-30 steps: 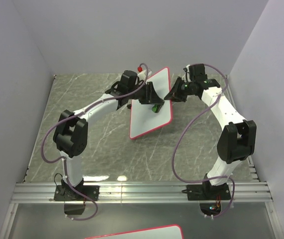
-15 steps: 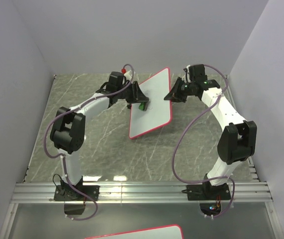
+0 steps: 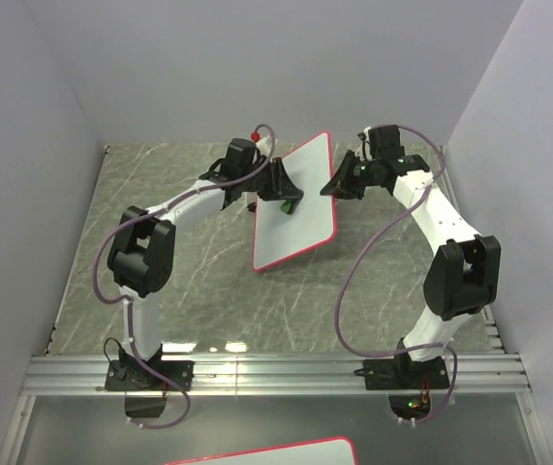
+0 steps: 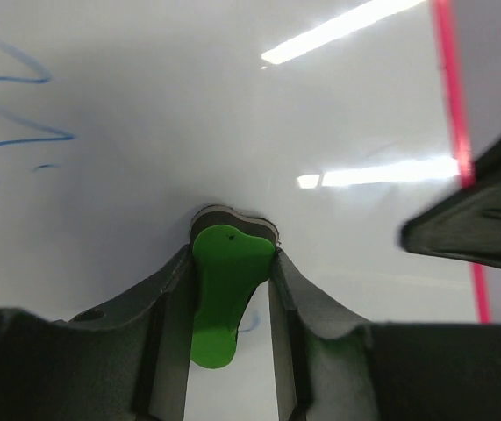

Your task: Erase the whiteboard

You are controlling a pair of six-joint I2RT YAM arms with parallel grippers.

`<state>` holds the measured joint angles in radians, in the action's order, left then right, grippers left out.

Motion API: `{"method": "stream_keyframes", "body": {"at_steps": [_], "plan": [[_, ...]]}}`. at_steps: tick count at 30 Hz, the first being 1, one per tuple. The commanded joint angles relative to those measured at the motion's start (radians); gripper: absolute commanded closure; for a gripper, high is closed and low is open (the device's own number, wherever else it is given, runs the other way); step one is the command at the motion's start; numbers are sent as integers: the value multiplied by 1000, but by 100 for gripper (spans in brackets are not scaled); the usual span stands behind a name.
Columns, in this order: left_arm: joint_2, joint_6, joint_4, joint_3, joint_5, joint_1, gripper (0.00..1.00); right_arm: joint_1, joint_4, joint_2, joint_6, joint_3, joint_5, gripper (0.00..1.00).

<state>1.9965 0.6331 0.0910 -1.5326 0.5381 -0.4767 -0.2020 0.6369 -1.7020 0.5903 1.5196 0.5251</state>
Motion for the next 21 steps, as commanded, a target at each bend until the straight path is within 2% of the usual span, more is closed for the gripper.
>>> {"method": "stream_keyframes", "body": {"at_steps": [1, 3, 7, 15, 21], "plan": [[-59, 80, -79, -46, 77, -45, 100, 6, -42, 47, 19, 10, 0, 100], [-85, 131, -141, -18, 83, -51, 100, 6, -43, 42, 20, 14, -5, 100], [-119, 152, -162, 20, 94, -53, 100, 4, -39, 22, 28, 33, -7, 100], [-81, 149, -185, 107, 43, -11, 100, 6, -56, 21, 51, 33, 6, 100], [36, 90, -91, 22, -6, 50, 100, 3, -49, 47, 43, 14, 10, 100]]}}
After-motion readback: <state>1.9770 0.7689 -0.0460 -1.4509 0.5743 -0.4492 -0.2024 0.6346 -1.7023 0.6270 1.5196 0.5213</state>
